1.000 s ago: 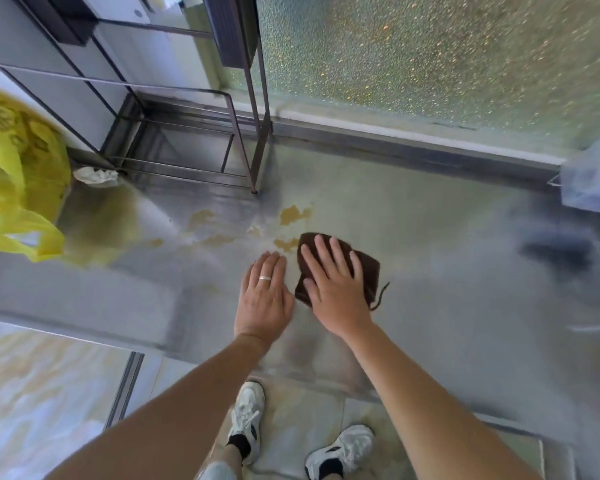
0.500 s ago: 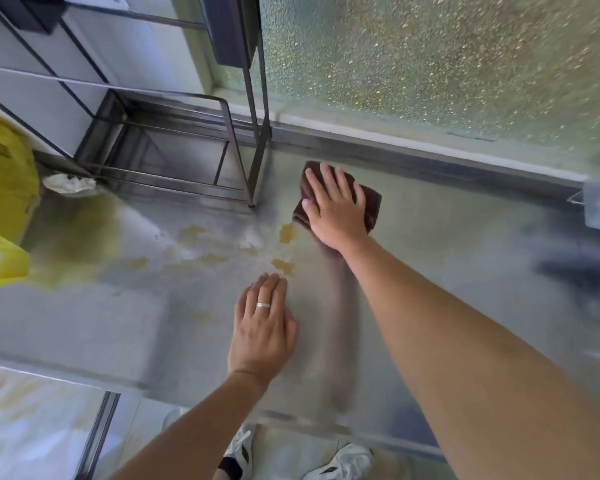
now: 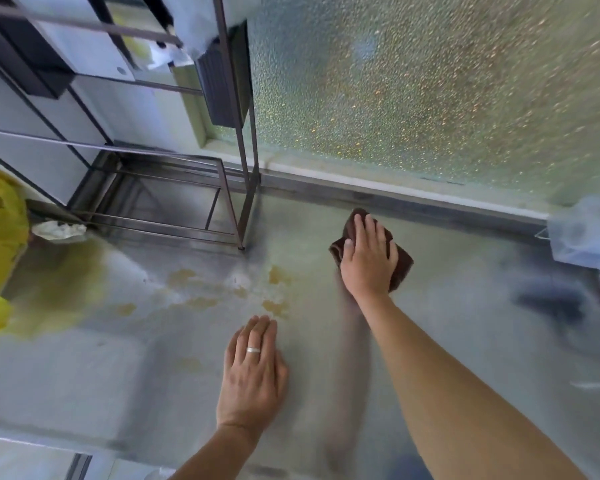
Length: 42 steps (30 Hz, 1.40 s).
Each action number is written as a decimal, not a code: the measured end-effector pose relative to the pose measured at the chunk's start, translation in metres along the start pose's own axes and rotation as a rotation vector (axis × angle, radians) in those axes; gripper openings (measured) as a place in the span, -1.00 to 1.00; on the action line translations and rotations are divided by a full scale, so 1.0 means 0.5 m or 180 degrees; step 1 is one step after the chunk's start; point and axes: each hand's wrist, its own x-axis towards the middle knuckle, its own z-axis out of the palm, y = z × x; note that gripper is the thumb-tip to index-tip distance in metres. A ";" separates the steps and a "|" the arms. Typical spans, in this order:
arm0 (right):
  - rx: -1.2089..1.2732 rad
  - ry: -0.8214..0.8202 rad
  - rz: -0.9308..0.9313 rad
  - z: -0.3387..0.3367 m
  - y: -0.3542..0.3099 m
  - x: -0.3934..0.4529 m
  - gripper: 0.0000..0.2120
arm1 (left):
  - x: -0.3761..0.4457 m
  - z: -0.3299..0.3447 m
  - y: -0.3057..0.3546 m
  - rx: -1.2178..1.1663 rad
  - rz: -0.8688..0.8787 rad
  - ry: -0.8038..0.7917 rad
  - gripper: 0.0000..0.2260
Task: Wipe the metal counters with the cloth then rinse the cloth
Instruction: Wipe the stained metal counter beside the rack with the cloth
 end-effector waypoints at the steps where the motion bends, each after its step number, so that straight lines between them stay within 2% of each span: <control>1: 0.0053 0.0012 0.0161 0.008 -0.020 0.020 -0.49 | 0.000 0.004 -0.001 0.0011 0.0017 0.0053 -0.53; 5: 0.0142 0.0190 0.0248 0.032 -0.074 0.056 -0.49 | 0.003 0.014 -0.005 0.0048 0.0124 0.0183 -0.51; 7: 0.0126 0.0255 0.0107 0.037 -0.076 0.056 -0.49 | 0.004 0.015 -0.007 0.0090 0.0145 0.0174 -0.52; 12: 0.0258 -0.0170 -0.1203 0.033 -0.109 0.041 -0.53 | 0.001 0.011 0.000 0.0067 0.0139 0.0357 -0.59; 15: 0.0230 -0.0144 -0.1579 0.010 -0.056 0.036 -0.52 | -0.008 0.003 0.010 0.0080 0.0448 0.0442 -0.68; 17: -0.0002 0.0080 -0.1457 -0.010 0.014 0.044 -0.50 | -0.003 -0.001 0.029 0.0081 0.0719 0.0411 -0.72; 21: -0.0417 0.0450 -0.0801 -0.050 0.145 0.071 -0.54 | 0.019 0.010 0.132 -0.0243 0.0942 0.0247 -0.70; 24: -0.0411 0.0479 -0.1010 -0.048 0.178 0.099 -0.55 | 0.023 0.040 0.226 -0.0402 0.1109 -0.0032 -0.64; 29: -0.0089 0.0283 -0.1749 -0.027 0.134 0.153 -0.44 | 0.069 0.093 0.325 -0.0417 0.0754 -0.0195 -0.62; 33: 0.0219 0.0121 -0.2255 0.007 0.023 0.169 -0.41 | 0.102 0.128 0.345 -0.0057 0.0471 -0.0306 -0.61; 37: 0.0335 0.0029 -0.2234 0.038 -0.055 0.165 -0.43 | 0.099 0.145 0.342 0.0136 0.0551 -0.0256 -0.61; 42: 0.0052 0.0026 -0.2325 0.005 -0.013 0.172 -0.47 | 0.106 0.131 0.353 -0.0059 0.0405 -0.0161 -0.65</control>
